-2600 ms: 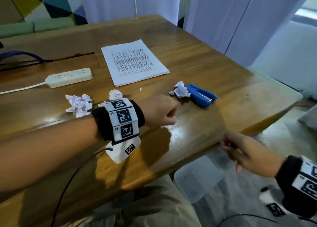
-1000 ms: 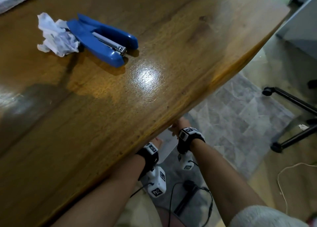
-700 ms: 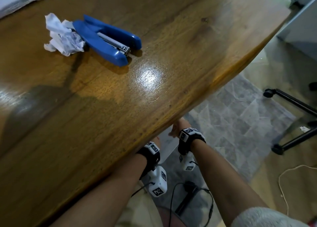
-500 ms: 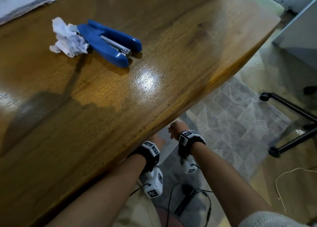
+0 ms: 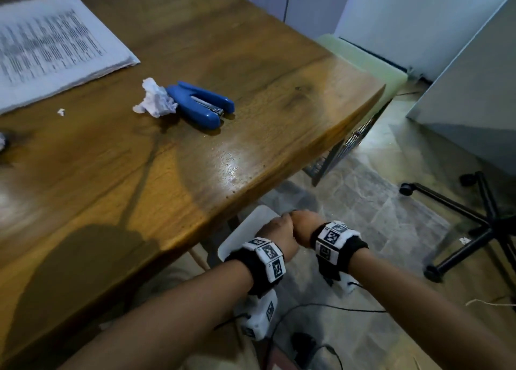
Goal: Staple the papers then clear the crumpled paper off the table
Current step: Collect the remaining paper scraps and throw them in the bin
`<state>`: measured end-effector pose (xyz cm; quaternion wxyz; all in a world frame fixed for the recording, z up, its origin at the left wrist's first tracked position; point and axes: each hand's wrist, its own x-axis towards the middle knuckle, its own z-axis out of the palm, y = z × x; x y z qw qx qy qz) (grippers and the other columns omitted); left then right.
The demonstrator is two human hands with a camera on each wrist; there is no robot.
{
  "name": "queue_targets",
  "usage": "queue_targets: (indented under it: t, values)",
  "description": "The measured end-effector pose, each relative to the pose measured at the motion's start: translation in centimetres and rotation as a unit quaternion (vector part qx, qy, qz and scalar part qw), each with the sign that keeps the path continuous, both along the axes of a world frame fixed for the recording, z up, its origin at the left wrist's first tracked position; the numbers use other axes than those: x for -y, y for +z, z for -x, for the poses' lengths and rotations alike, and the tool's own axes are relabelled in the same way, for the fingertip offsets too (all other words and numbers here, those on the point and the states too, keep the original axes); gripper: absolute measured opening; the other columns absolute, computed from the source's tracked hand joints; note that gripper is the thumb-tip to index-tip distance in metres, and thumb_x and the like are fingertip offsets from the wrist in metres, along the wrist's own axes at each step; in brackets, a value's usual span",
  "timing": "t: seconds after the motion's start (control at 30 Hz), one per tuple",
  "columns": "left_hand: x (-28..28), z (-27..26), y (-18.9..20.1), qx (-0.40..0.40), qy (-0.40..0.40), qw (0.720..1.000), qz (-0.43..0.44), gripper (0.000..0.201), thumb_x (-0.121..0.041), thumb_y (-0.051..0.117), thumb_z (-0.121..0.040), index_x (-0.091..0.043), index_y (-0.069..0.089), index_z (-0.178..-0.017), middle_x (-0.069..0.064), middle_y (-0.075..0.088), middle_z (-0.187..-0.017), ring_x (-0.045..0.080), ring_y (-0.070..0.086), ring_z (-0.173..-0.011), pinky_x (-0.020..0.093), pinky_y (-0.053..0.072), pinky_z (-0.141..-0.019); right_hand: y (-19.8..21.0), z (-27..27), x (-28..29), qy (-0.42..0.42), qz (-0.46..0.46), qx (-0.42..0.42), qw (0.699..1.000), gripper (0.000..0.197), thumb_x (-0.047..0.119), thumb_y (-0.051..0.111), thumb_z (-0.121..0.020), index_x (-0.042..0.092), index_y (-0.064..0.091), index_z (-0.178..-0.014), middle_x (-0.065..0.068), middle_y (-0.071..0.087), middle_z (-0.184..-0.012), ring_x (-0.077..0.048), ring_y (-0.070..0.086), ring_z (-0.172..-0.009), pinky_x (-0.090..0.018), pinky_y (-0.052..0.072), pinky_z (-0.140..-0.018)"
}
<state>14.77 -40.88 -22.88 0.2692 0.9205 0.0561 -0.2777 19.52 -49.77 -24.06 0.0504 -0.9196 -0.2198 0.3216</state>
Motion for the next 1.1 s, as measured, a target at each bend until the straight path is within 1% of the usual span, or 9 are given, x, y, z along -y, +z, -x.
queue_targets:
  t: [0.17,0.3,0.47,0.57,0.63,0.73,0.83,1.0,1.1]
  values:
    - [-0.6,1.5,7.7,0.135,-0.046,0.989,0.028,0.027,-0.016,0.047,-0.089,-0.008,0.053,-0.114,0.015,0.062,-0.115,0.032,0.059,-0.108,0.040,0.050,-0.089,7.3,1.0,1.0,-0.011,-0.011,0.105,0.994,0.022,0.017,0.049,-0.087,0.010,0.064,-0.101,-0.012,0.068,-0.107,-0.029,0.064,-0.100,-0.035,0.050,-0.083]
    - [-2.4,2.7,14.9,0.231,-0.086,0.967,0.062,0.028,-0.017,0.050,-0.089,-0.010,0.055,-0.117,0.009,0.065,-0.113,0.025,0.061,-0.104,0.030,0.047,-0.083,14.6,2.7,0.5,-0.015,-0.127,0.190,0.974,0.014,0.010,0.056,-0.078,0.014,0.066,-0.085,-0.011,0.069,-0.092,-0.028,0.065,-0.089,-0.035,0.050,-0.078]
    - [-7.0,5.3,21.9,0.324,-0.123,0.937,0.052,0.007,-0.023,0.055,-0.089,-0.018,0.057,-0.094,-0.003,0.064,-0.092,0.014,0.059,-0.083,0.023,0.046,-0.071,21.8,4.3,-3.1,0.055,-0.159,0.258,0.951,0.015,0.012,0.053,-0.074,0.025,0.046,-0.073,-0.007,0.068,-0.087,-0.029,0.062,-0.085,-0.028,0.041,-0.068]
    - [-10.8,6.9,24.5,0.363,-0.106,0.926,0.006,0.007,-0.024,0.056,-0.088,-0.021,0.058,-0.094,-0.011,0.061,-0.082,0.005,0.056,-0.073,0.012,0.041,-0.067,23.9,4.5,-6.6,0.104,-0.181,0.283,0.936,0.022,0.014,0.058,-0.076,0.026,0.042,-0.065,-0.002,0.063,-0.081,-0.027,0.061,-0.083,-0.027,0.037,-0.066]
    - [-13.3,8.2,25.6,0.367,-0.101,0.924,-0.026,0.008,-0.025,0.055,-0.089,-0.022,0.060,-0.095,-0.015,0.057,-0.078,0.000,0.055,-0.072,0.009,0.041,-0.070,24.5,4.7,-9.2,0.144,-0.183,0.295,0.927,0.010,0.017,0.054,-0.080,0.023,0.053,-0.073,-0.004,0.066,-0.086,-0.028,0.062,-0.085,-0.030,0.043,-0.067]
    - [-17.5,10.2,26.6,0.371,-0.074,0.922,-0.081,0.021,-0.034,0.048,-0.087,-0.022,0.062,-0.097,-0.011,0.061,-0.084,0.005,0.057,-0.077,0.022,0.049,-0.069,24.8,4.9,-13.5,0.201,-0.176,0.285,0.921,0.005,0.022,0.051,-0.086,0.026,0.053,-0.085,0.000,0.066,-0.097,-0.023,0.060,-0.092,-0.032,0.045,-0.071]
    - [-22.1,11.8,26.9,0.352,-0.037,0.922,-0.155,0.015,-0.036,0.053,-0.088,-0.025,0.059,-0.097,-0.013,0.059,-0.088,0.008,0.057,-0.081,0.024,0.048,-0.070,24.7,5.0,-18.1,0.250,-0.165,0.273,0.914,0.022,0.024,0.049,-0.088,0.023,0.059,-0.107,0.001,0.064,-0.109,-0.020,0.057,-0.103,-0.032,0.043,-0.079]
    - [-30.4,14.7,26.1,0.318,0.042,0.914,-0.249,0.011,-0.037,0.055,-0.085,-0.028,0.049,-0.087,-0.006,0.056,-0.091,0.016,0.056,-0.089,0.030,0.046,-0.076,24.2,5.1,-26.2,0.317,-0.139,0.249,0.905,0.031,0.032,0.049,-0.087,0.022,0.059,-0.114,-0.004,0.062,-0.116,-0.025,0.058,-0.107,-0.038,0.050,-0.088]
    - [-35.2,16.6,25.4,0.252,0.126,0.916,-0.287,0.034,-0.044,0.062,-0.082,-0.025,0.054,-0.110,0.001,0.052,-0.109,0.020,0.055,-0.102,0.030,0.046,-0.086,24.0,5.2,-30.3,0.337,-0.131,0.243,0.900,0.041,0.034,0.056,-0.086,0.015,0.050,-0.122,-0.008,0.052,-0.123,-0.027,0.053,-0.111,-0.038,0.047,-0.093]
